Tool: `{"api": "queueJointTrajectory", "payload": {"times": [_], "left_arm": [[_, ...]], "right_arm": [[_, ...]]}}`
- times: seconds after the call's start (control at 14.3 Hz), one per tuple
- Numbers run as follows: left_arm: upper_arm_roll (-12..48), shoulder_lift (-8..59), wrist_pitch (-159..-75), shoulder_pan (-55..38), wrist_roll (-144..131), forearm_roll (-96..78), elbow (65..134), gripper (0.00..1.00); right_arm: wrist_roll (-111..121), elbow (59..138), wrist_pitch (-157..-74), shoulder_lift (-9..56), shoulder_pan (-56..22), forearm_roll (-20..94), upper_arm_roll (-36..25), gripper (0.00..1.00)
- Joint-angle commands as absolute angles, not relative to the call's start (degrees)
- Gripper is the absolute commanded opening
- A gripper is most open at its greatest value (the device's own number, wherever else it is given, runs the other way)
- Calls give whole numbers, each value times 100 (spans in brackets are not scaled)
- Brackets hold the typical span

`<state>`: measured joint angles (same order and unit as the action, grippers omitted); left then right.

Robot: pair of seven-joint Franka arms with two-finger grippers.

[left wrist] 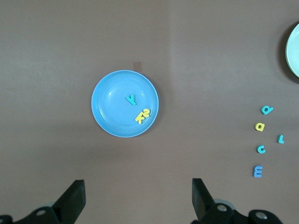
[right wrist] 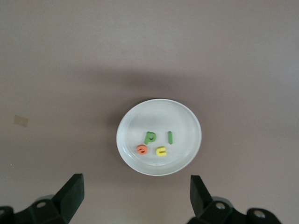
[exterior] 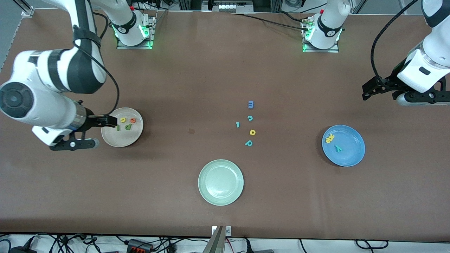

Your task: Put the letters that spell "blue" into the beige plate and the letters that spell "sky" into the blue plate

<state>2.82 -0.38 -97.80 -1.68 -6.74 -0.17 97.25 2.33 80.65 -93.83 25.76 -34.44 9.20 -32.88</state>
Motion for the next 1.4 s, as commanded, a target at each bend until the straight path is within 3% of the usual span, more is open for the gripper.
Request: {"api": "queueJointTrajectory", "payload": {"times": [0.0,0.21,0.42,0.56,0.98,1.33], "left_arm": [[281,26,-9633,-132,-589,-70,9562,100],[281,26,-9581,-97,-589,-70,9562,100],[290,26,-9536,-62,-589,-70,9562,100],[290,26,-9536,-62,-589,-79,9562,100],[290,79,-9501,9,-580,-79,9554,100],[290,79,-9492,18,-580,-79,9554,100]], "right_arm": [[273,7700,-9228,2620,-3358,941,-3384,100],[255,7480,-9255,2392,-2771,949,-3122,100],[237,7497,-9202,1874,-1289,696,-1701,100],[237,7541,-9211,1610,-872,266,-1197,100],[211,8112,-9483,1099,-106,106,-423,100],[272,8332,-9404,1029,-79,97,-431,100]]}}
